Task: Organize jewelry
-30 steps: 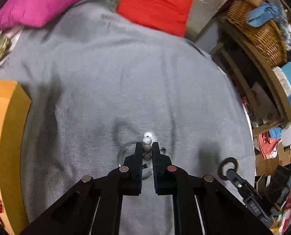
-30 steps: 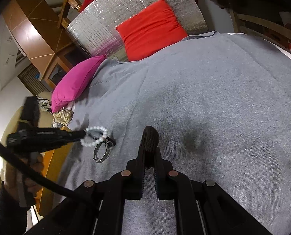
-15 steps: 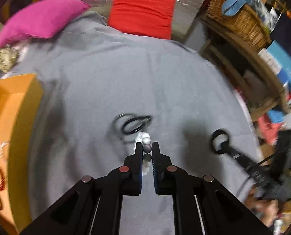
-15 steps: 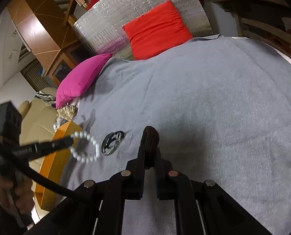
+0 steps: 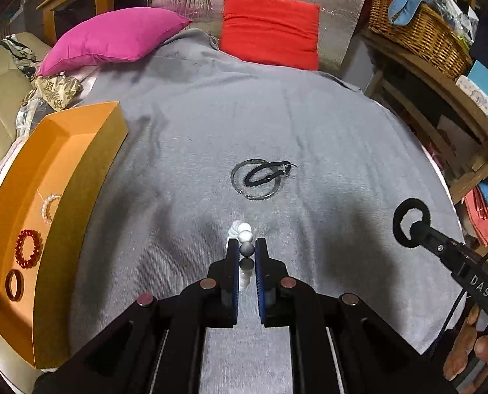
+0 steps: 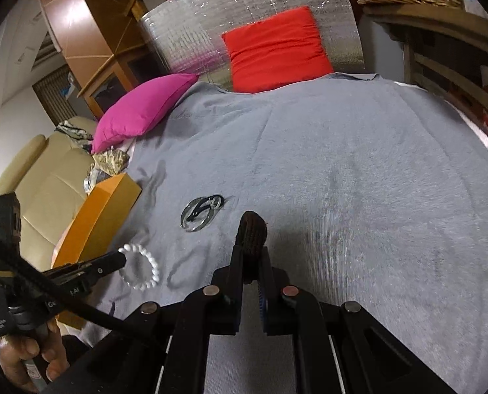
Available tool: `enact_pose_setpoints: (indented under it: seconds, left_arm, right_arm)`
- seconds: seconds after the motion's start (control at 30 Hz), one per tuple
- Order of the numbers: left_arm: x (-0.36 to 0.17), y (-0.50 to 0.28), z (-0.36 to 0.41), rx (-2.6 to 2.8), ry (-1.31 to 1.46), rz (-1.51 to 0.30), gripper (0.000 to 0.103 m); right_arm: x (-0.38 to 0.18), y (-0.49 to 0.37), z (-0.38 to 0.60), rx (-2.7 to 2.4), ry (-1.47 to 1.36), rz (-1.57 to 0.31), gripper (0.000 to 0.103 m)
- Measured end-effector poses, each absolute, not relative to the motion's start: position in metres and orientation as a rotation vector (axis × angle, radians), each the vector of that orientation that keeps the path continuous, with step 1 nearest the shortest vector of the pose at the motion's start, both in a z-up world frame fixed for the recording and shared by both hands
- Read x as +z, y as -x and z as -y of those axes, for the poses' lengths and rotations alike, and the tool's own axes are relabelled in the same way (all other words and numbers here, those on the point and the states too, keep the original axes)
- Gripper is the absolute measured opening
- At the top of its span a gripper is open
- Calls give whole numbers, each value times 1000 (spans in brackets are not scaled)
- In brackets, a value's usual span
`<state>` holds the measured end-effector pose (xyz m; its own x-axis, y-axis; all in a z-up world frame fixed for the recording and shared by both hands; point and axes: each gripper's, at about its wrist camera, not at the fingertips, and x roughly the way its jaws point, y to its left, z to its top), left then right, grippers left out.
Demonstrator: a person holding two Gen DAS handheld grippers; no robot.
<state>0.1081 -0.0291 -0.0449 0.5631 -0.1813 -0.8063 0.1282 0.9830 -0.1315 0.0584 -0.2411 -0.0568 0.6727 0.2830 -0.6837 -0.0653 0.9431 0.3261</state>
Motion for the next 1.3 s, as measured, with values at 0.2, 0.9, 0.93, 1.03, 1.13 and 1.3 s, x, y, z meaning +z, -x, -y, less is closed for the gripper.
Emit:
enact_pose_setpoints:
  seconds: [0.2,0.9,0.93,1.03,1.13,1.3]
  left_arm:
    - [-35,-96,25,-199,69,-922,9]
    - [-17,-70,0,-264,169,-893,9]
    - [-18,-70,-1,-259,170,-895,9]
    - [-20,-71,-1,-246,167,-904,9]
    - [-22,-71,0,-234,156,-906,9]
    - [-25,-72,0,-222,141,-906,9]
  right_arm:
    - [-48,-46,231,199,-264,-808,9]
    - [-43,-21,226,205,-276,-795,9]
    - [-44,-20,226,208,-279,-795,9]
    - [-51,-20,226,220,-295,-806,9]
    - [-55,-24,225,234,-300,-812,9]
    - [-56,-26,223,240,-293,-815,9]
